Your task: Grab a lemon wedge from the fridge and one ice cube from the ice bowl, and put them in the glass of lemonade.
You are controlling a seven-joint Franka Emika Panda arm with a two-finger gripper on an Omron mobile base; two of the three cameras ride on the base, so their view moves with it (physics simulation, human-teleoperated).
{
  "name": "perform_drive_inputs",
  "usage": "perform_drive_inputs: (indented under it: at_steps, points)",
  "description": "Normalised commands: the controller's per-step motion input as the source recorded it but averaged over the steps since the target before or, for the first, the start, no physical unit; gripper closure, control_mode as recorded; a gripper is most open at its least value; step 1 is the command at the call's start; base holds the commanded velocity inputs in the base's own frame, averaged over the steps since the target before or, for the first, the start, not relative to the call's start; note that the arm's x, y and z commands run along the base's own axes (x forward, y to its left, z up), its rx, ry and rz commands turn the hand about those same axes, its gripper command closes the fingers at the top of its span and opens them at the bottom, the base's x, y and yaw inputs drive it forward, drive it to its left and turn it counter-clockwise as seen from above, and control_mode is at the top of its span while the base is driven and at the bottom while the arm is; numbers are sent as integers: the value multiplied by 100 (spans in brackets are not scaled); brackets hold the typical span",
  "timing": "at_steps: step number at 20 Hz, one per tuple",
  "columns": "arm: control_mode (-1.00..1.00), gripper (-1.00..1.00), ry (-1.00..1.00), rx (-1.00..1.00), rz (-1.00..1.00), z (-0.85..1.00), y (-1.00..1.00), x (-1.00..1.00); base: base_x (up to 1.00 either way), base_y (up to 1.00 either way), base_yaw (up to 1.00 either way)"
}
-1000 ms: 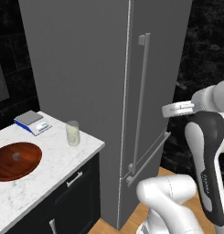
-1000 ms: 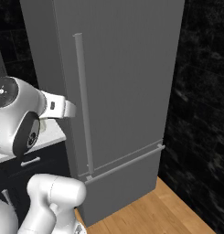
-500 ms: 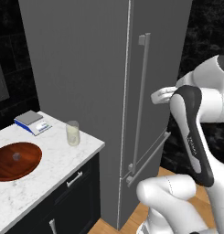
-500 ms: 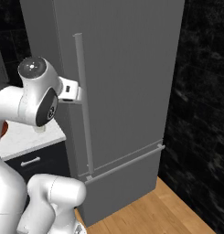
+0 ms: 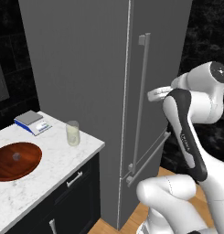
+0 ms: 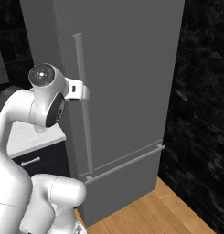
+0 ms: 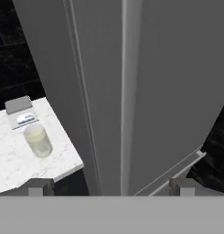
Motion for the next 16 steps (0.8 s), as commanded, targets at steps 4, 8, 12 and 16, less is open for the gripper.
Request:
perform_drive_inputs:
  at_steps: [4, 8, 12, 16]
  points:
    - [-100, -100, 11, 1, 13, 14, -31, 41, 0, 0, 0]
    - [-100, -100, 19, 0, 12, 17, -16, 31, 0, 0, 0]
    - [-100, -100, 7, 0, 9, -11, 1, 57, 0, 0, 0]
    - [-100, -100, -4, 2, 6, -34, 13, 59, 0, 0, 0]
